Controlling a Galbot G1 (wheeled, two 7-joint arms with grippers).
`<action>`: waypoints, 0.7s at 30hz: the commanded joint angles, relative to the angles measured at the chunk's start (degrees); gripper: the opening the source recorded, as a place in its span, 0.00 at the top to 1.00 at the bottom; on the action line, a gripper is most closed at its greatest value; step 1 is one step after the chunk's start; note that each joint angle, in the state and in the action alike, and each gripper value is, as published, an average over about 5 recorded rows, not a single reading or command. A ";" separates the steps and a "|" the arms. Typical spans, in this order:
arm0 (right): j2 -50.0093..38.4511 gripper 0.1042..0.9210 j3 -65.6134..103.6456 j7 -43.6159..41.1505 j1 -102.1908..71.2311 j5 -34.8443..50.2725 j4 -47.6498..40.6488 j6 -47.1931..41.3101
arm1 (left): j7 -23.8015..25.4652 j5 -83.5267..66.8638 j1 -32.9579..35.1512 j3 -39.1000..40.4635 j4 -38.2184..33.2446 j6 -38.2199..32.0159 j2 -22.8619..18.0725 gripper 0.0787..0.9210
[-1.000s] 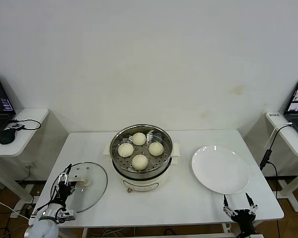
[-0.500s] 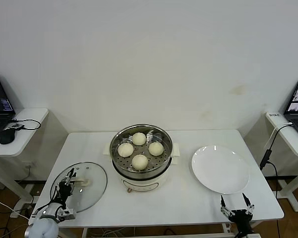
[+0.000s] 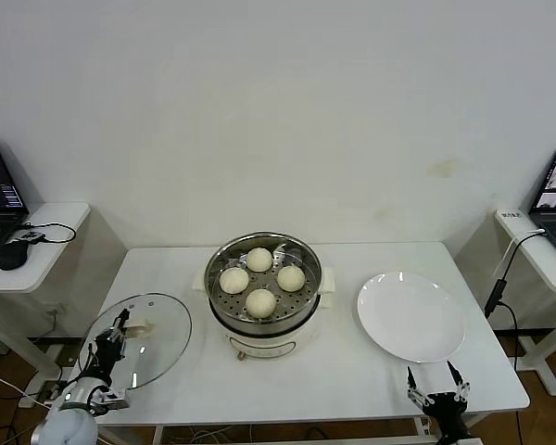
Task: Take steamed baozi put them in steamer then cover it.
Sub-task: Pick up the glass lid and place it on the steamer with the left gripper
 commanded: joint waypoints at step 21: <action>2.00 0.12 -2.50 0.34 -1.02 -2.71 0.63 0.66 | 19.09 -4.52 -8.85 15.27 -32.22 22.02 10.87 0.91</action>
